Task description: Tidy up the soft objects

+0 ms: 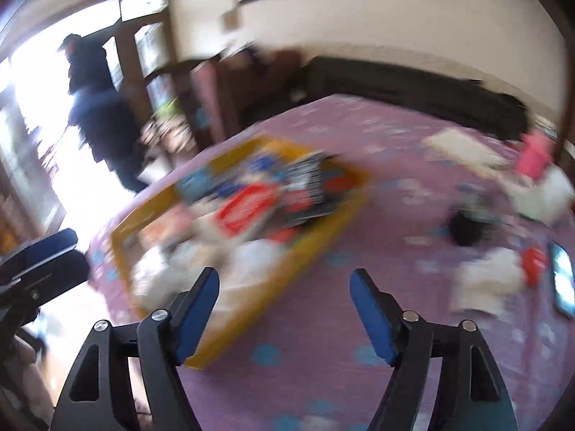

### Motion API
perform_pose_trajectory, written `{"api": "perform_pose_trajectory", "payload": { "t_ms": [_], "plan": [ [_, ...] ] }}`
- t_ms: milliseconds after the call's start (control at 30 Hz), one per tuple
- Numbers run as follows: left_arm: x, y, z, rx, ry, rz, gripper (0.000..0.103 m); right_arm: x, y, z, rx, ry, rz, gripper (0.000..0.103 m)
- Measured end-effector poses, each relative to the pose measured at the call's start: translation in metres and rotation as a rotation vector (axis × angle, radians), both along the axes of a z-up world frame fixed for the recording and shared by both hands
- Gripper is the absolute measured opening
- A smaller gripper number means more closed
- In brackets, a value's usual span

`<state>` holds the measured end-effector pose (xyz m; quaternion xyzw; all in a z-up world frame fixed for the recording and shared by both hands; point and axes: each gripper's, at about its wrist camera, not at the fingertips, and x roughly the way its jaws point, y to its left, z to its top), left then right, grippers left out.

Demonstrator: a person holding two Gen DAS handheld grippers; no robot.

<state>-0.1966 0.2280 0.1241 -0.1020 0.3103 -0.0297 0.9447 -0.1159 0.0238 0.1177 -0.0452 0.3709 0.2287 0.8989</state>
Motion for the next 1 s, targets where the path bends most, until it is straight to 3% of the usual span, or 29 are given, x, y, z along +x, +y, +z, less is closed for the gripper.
{"api": "perform_pose_trajectory", "payload": {
  "t_ms": [100,200,367,533,667,733,767,800,867,933,1000],
  "plan": [
    [0.003,-0.027,0.017,0.026,-0.032,-0.077,0.088,0.01,-0.081,0.009,0.032,-0.019,-0.196,0.08],
    [0.004,-0.049,0.024,0.018,-0.051,-0.125,0.096,0.022,-0.169,0.001,0.091,0.043,-0.423,0.08],
    [0.016,-0.1,0.003,0.014,0.021,-0.252,0.096,0.036,-0.263,-0.021,0.164,0.106,-0.616,0.079],
    [0.016,-0.115,-0.007,0.019,0.068,-0.276,0.096,0.072,-0.255,-0.024,0.227,0.123,-0.56,0.078],
    [0.013,-0.109,-0.003,0.044,0.067,-0.231,0.096,0.126,-0.216,-0.039,0.163,0.164,-0.493,0.071],
    [0.011,-0.103,-0.002,0.05,0.07,-0.207,0.096,0.15,-0.191,-0.059,0.04,0.203,-0.497,0.043],
    [0.011,-0.099,-0.002,0.054,0.073,-0.197,0.096,0.156,-0.182,-0.068,0.015,0.232,-0.483,0.039],
    [0.011,-0.097,-0.002,0.06,0.076,-0.191,0.096,0.157,-0.171,-0.078,0.032,0.275,-0.43,0.039],
    [0.014,-0.092,-0.005,0.068,0.084,-0.187,0.096,0.143,-0.154,-0.076,0.052,0.252,-0.32,0.039],
    [0.021,-0.09,-0.01,0.061,0.098,-0.192,0.096,0.123,-0.143,-0.071,0.164,0.301,-0.118,0.039],
    [0.028,-0.093,-0.015,0.047,0.111,-0.211,0.096,0.103,-0.151,-0.058,0.221,0.284,-0.05,0.044]
  ]
}}
